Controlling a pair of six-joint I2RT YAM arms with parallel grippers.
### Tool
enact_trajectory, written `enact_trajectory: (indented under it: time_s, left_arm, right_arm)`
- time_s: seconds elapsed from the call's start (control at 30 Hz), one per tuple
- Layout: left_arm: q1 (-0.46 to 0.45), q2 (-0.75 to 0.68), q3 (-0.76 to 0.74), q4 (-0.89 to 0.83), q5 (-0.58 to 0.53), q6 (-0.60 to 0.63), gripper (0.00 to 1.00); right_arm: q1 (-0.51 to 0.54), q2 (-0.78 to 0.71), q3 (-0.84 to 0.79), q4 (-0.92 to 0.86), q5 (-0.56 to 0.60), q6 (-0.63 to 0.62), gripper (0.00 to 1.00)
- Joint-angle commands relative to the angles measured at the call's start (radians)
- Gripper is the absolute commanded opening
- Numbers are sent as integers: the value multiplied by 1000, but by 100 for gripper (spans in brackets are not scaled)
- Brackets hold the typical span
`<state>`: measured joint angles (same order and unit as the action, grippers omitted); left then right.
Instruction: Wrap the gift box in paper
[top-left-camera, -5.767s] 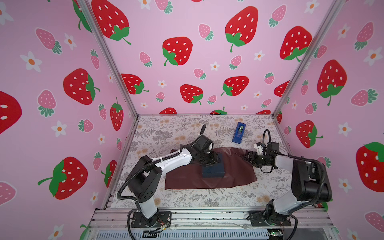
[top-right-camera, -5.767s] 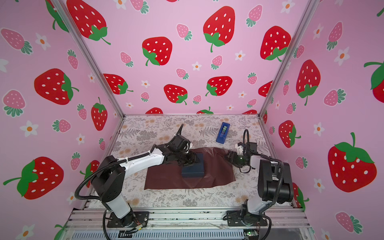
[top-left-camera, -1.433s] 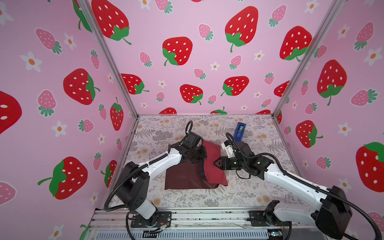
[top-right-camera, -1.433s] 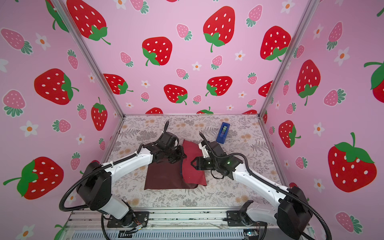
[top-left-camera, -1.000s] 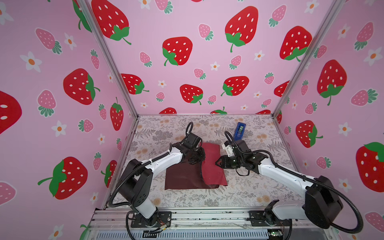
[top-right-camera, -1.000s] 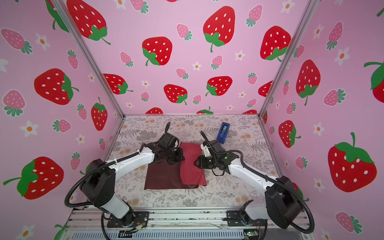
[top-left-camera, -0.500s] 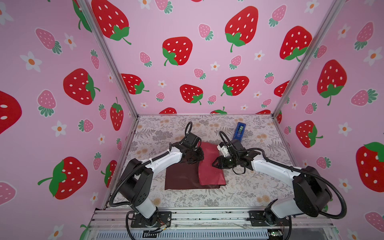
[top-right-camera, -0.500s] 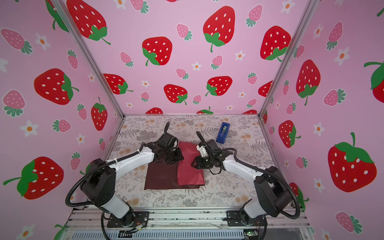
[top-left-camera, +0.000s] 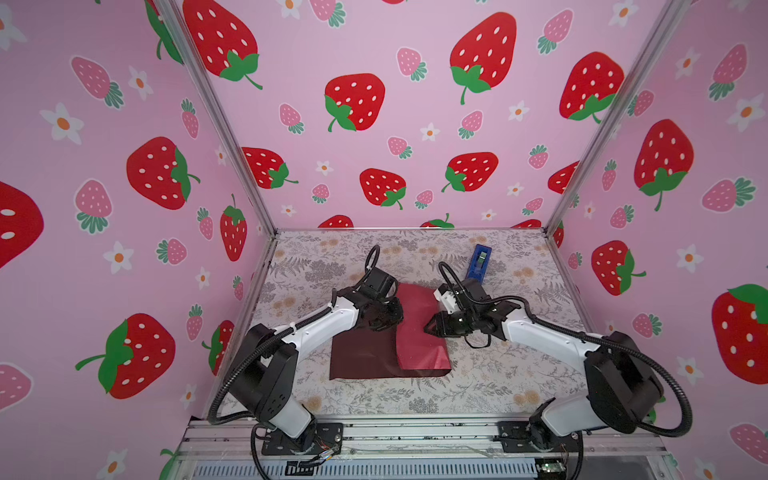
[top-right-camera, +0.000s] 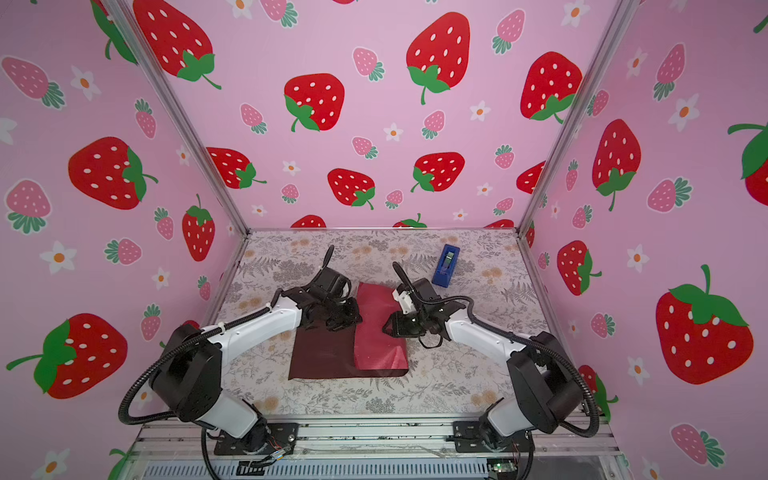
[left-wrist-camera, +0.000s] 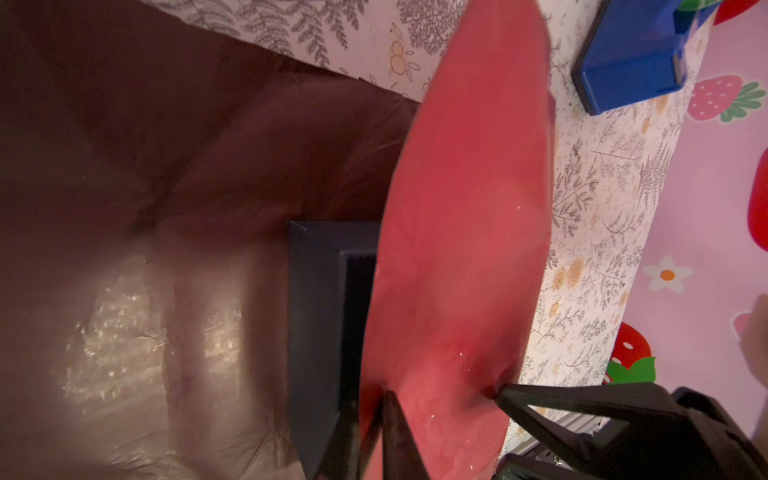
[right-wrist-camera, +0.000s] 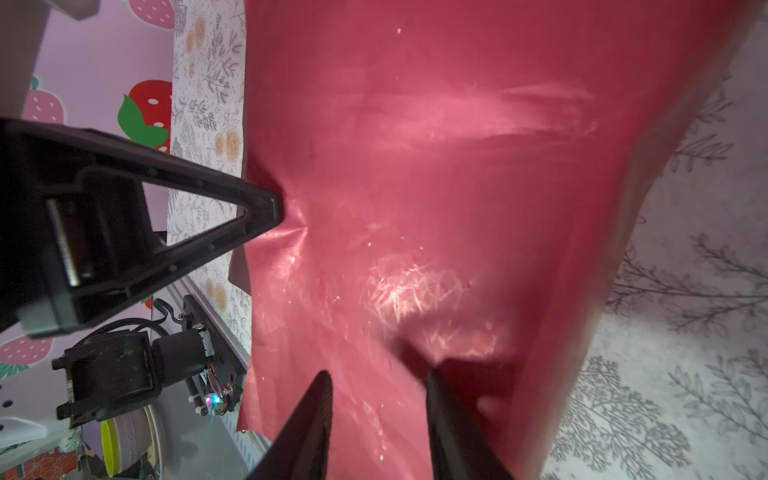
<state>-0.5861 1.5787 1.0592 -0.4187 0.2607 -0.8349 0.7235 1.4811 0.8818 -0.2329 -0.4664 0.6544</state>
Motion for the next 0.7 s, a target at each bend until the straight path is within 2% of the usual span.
enact_trajectory:
  time_s: [0.0,0.1,0.13,0.43,0.67]
  left_arm:
    - [8,1,-10,-5,-21,6,8]
    - [12,7,-11,-7,-26,8,7]
    - [14,8,-11,-9,-29,12,2]
    - [15,16,-31,-6,-37,19,0]
    - [16,28,-36,1,-32,22,0]
  right_arm:
    - [-4,21,0,-23,7,-10,40]
    - [-5,17,6,-25,9,-6,40]
    - [-6,13,11,-28,8,-5,40]
    - [-51,-56,69,-89,38,-22,40]
    - [-64,-32,60,-34,-66,-34,41]
